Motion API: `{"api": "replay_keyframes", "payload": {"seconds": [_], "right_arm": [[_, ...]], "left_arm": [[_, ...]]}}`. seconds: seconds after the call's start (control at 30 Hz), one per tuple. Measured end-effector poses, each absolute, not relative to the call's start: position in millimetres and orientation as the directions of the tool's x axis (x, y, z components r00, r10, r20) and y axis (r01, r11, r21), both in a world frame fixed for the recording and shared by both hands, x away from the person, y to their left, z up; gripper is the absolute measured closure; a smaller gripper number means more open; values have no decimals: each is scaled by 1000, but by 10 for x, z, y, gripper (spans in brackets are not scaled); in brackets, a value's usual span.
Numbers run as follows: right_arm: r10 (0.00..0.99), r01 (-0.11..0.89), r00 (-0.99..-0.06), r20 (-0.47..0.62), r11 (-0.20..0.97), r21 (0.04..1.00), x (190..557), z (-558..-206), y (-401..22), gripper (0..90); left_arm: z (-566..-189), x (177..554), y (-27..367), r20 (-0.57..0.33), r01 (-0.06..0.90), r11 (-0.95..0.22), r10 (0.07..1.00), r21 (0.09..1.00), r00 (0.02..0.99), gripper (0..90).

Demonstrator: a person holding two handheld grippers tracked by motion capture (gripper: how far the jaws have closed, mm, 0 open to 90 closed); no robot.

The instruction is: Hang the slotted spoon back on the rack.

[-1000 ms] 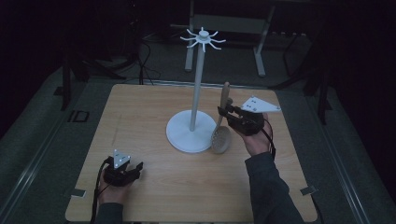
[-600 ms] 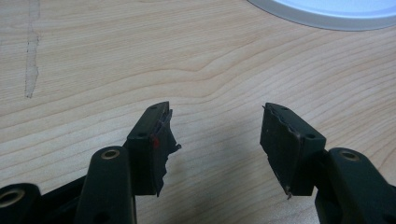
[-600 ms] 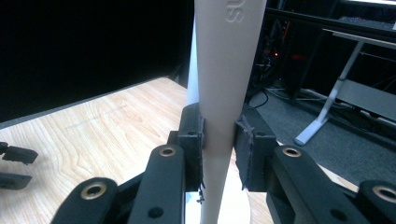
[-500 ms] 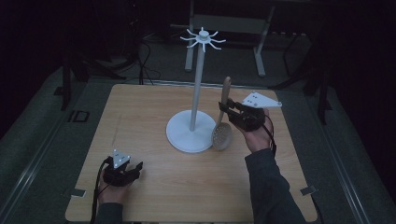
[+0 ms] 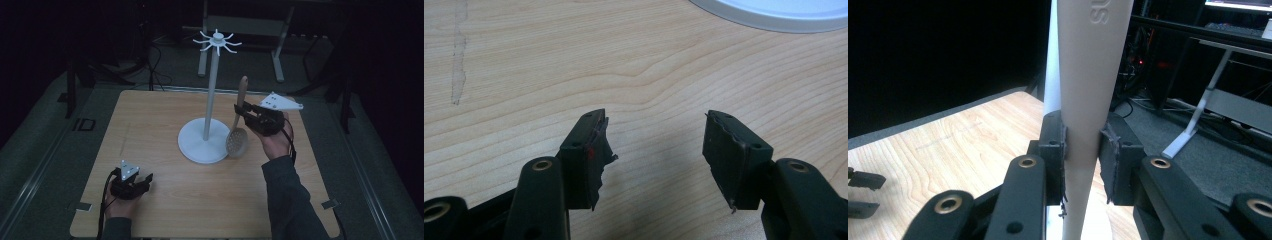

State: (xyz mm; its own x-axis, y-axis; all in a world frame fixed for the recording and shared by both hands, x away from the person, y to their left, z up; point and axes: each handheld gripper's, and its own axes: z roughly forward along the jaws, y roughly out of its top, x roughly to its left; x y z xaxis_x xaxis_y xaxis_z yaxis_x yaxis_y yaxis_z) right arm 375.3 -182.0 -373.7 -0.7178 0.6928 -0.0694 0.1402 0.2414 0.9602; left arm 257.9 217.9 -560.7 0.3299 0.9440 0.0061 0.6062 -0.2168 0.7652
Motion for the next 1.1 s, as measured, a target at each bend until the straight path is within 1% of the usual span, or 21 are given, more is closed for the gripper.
{"api": "replay_keyframes", "payload": {"seconds": [1.1], "right_arm": [[685,132,-727,-54,216,967,3916,-3344,-1729,737]], "left_arm": [[-5611,2580,2181,9,608,-222,943,762,333,432]]}}
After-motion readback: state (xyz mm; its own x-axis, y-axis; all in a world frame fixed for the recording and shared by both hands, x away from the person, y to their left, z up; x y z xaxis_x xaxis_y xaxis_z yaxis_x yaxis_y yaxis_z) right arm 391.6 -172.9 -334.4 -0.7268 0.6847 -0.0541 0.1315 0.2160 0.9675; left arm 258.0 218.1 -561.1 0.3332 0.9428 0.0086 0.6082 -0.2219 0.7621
